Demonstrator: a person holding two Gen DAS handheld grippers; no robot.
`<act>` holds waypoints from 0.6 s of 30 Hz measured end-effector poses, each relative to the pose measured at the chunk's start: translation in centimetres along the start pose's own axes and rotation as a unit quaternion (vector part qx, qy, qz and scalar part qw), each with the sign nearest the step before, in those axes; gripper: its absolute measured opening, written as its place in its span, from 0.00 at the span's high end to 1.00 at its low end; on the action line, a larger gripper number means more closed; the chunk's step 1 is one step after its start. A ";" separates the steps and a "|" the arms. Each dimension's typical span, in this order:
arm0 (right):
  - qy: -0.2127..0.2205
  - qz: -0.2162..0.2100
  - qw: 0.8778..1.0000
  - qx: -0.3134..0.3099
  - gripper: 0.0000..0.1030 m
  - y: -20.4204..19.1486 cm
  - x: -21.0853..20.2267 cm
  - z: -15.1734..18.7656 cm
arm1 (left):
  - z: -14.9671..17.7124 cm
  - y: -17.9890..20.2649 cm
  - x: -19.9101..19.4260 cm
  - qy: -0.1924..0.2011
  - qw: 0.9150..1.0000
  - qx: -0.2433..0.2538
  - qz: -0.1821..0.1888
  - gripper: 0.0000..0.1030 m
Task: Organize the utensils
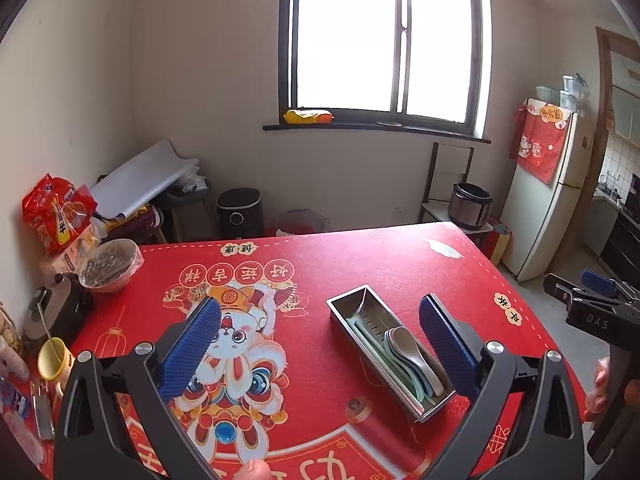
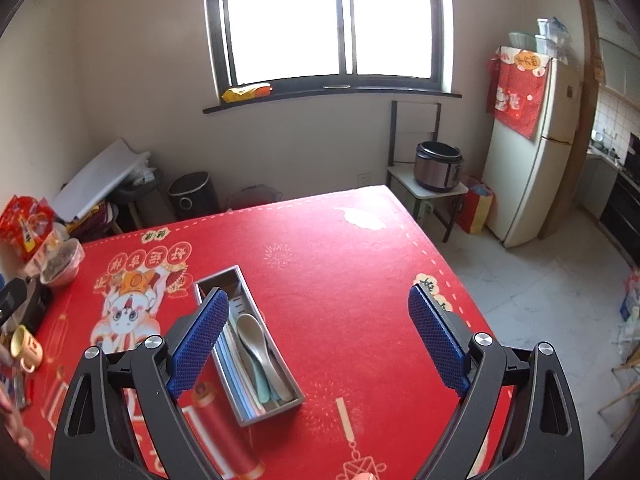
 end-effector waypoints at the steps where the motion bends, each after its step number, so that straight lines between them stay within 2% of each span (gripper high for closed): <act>1: 0.002 0.011 1.000 -0.001 0.14 -0.4 -0.4 0.0 | 0.1 -0.2 -0.4 0.001 1.000 0.000 0.006 0.06; 10: 0.041 0.033 0.999 0.014 0.14 -2.7 -4.2 0.1 | 0.4 -1.8 -1.2 0.000 0.999 0.009 0.041 0.06; 18: 0.049 0.086 0.995 0.024 0.14 -2.7 -6.1 0.6 | -0.2 -2.4 -0.5 -0.002 0.998 0.014 0.060 0.06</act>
Point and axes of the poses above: each gripper's, at about its wrist camera, not at the fingertips, and x roughly the way its jaws point, y to its right, z to its underside, the point moved 6 cm from there along x, roughly the way its jaws point, and after that the axes turned 13 degrees about -x, right-handed, at the moved point
